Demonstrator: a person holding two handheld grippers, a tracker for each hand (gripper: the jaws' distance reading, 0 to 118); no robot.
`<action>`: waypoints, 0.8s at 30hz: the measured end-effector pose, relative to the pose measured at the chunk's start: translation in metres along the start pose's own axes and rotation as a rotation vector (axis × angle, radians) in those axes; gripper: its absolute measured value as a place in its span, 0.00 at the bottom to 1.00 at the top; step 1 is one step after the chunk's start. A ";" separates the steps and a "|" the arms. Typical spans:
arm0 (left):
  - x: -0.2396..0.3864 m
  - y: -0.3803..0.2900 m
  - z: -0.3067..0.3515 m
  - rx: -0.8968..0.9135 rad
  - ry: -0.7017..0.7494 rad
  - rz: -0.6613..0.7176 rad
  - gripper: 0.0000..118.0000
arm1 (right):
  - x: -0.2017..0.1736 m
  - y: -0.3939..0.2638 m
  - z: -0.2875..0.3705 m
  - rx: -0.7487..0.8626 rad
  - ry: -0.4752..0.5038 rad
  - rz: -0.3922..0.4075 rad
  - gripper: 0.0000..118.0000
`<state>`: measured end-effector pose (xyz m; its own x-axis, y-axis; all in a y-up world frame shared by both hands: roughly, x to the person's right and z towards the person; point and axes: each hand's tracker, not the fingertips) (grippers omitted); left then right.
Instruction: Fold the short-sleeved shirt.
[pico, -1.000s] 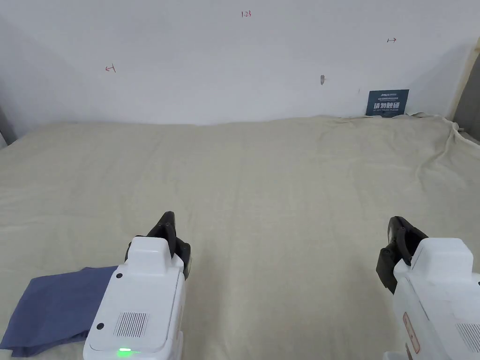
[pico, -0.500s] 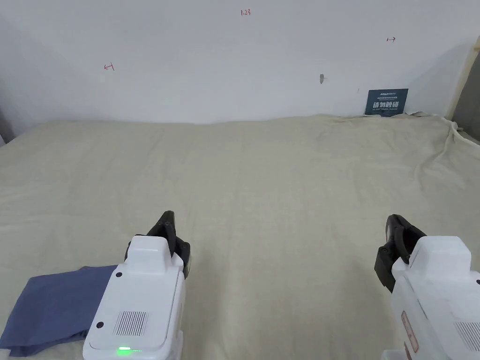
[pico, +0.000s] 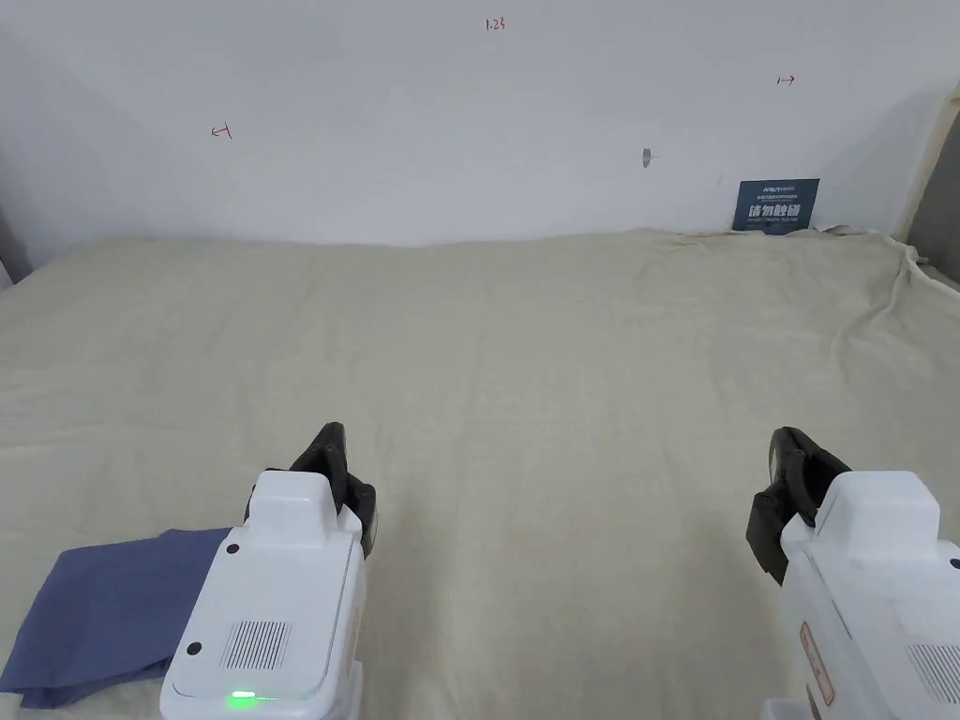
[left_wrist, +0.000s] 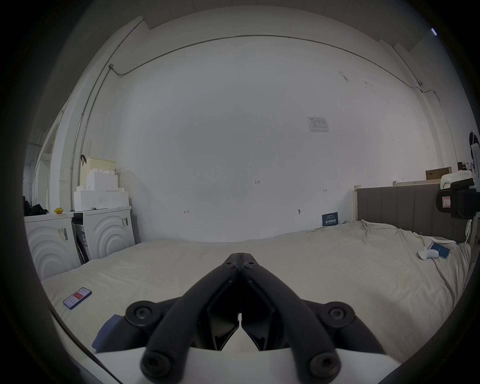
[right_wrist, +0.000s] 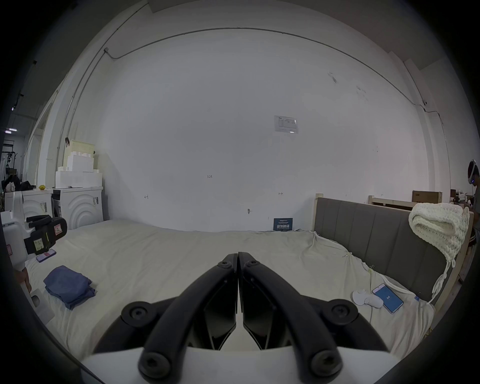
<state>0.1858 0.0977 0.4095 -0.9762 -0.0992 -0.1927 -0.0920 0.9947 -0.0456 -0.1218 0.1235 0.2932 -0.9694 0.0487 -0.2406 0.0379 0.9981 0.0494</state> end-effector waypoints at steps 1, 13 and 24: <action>0.000 0.000 0.000 0.000 0.000 0.001 0.00 | 0.000 0.000 0.000 0.001 0.000 0.001 0.00; -0.004 0.001 0.001 -0.005 -0.011 0.007 0.31 | -0.002 0.001 0.001 0.000 -0.005 0.003 0.32; -0.008 0.005 0.002 0.006 -0.025 0.031 1.00 | -0.001 0.002 0.002 -0.002 0.014 -0.018 1.00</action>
<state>0.1941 0.1031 0.4088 -0.9734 -0.0692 -0.2183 -0.0608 0.9971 -0.0451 -0.1204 0.1255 0.2912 -0.9731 0.0302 -0.2283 0.0200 0.9987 0.0470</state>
